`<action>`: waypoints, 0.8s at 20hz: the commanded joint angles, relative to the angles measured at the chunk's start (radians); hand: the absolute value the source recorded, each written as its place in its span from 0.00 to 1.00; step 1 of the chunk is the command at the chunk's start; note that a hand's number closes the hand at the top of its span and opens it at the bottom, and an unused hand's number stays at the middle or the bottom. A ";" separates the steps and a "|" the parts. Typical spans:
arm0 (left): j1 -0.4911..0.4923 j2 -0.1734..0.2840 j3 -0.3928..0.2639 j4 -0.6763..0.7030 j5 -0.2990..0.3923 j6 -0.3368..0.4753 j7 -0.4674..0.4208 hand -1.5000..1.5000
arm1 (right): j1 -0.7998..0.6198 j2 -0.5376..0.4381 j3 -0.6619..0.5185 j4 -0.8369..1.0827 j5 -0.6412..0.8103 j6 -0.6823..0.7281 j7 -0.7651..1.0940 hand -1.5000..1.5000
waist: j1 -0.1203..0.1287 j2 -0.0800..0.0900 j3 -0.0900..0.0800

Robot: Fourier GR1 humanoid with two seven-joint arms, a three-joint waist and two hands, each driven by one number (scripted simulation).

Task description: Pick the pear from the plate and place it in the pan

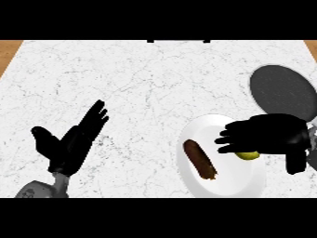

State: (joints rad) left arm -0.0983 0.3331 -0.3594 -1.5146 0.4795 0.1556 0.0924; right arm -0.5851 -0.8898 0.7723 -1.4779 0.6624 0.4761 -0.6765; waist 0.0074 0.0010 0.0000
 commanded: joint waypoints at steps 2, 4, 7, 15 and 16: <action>0.027 -0.011 0.016 -0.078 -0.024 0.004 0.055 0.50 | 0.053 0.040 -0.034 0.019 0.092 0.027 -0.046 0.00 | -0.003 -0.002 0.000; -0.004 -0.052 0.010 -0.010 -0.064 0.013 0.042 0.50 | 0.036 0.045 -0.060 0.060 0.142 -0.004 -0.092 0.00 | -0.004 -0.001 0.000; 0.033 -0.024 0.021 -0.073 -0.075 -0.013 0.045 0.50 | 0.097 0.059 -0.069 0.119 0.225 -0.151 -0.097 0.00 | -0.003 -0.001 0.000; 0.012 -0.097 0.063 -0.021 -0.105 -0.033 0.067 0.50 | 0.078 0.197 -0.140 0.283 0.349 -0.153 -0.166 0.00 | -0.002 -0.001 0.000; 0.016 -0.059 0.083 -0.016 -0.080 -0.082 0.047 0.50 | 0.045 0.282 -0.103 0.403 0.369 -0.201 -0.153 0.00 | 0.007 0.002 0.000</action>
State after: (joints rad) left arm -0.0935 0.2677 -0.2958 -1.5298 0.3994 0.1095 0.1432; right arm -0.5131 -0.7034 0.6712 -1.2171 0.9709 0.3007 -0.7842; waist 0.0071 0.0011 0.0000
